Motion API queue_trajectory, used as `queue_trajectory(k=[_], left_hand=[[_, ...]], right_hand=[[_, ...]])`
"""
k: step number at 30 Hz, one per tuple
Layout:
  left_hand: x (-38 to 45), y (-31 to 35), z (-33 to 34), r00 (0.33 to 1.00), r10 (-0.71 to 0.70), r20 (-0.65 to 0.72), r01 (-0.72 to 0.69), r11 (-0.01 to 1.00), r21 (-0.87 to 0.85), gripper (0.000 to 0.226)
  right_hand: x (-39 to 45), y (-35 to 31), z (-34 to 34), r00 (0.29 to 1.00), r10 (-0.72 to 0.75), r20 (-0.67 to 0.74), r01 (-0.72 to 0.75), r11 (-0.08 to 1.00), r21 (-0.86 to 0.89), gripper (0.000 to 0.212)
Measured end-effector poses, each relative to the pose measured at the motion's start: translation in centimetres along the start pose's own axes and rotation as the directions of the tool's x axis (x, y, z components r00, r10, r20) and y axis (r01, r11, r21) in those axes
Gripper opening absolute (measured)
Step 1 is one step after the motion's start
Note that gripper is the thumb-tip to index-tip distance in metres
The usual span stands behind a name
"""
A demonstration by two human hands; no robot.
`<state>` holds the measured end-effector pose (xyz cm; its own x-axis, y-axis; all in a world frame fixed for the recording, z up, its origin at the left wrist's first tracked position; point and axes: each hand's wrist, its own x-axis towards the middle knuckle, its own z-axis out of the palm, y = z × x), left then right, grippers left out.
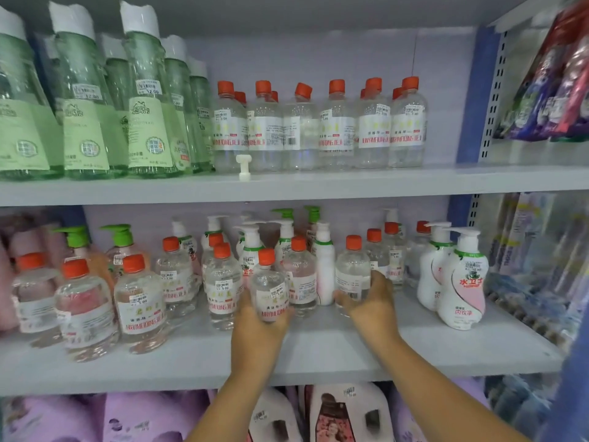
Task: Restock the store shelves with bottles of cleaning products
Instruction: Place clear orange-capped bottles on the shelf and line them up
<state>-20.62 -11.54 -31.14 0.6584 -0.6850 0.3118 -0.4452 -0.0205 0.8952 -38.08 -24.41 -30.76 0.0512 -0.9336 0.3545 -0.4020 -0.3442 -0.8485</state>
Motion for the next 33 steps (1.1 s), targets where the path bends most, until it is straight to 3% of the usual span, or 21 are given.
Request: queue_trajectory(k=[6, 12, 18, 27, 33], left_hand=[[-0.4, 0.1, -0.5, 0.998, -0.032, 0.056, 0.036, 0.996, -0.082, 0.055], [-0.6, 0.9, -0.8, 0.991, -0.007, 0.131, 0.019, 0.995, -0.096, 0.050], [-2.1, 2.7, -1.2, 0.986, -0.001, 0.164, 0.023, 0.991, -0.134, 0.060], [-8.3, 8.0, -1.7, 0.972, 0.112, 0.209, -0.082, 0.986, -0.144, 0.057], [-13.5, 15.2, -2.8, 0.948, 0.232, 0.218, -0.178, 0.954, -0.240, 0.045]], right_hand=[[0.1, 0.3, -1.6, 0.998, 0.023, 0.063, -0.027, 0.997, 0.066, 0.058], [-1.1, -0.7, -3.5, 0.986, 0.012, 0.168, -0.034, 0.991, 0.131, 0.065], [-2.8, -2.1, -4.6, 0.979, 0.007, 0.205, -0.042, 0.985, 0.167, 0.035], [-7.6, -3.4, -12.0, 0.945, -0.110, 0.308, 0.020, 0.959, 0.282, 0.059], [-10.0, -6.9, -19.0, 0.922, -0.238, 0.306, 0.116, 0.922, 0.368, 0.053]])
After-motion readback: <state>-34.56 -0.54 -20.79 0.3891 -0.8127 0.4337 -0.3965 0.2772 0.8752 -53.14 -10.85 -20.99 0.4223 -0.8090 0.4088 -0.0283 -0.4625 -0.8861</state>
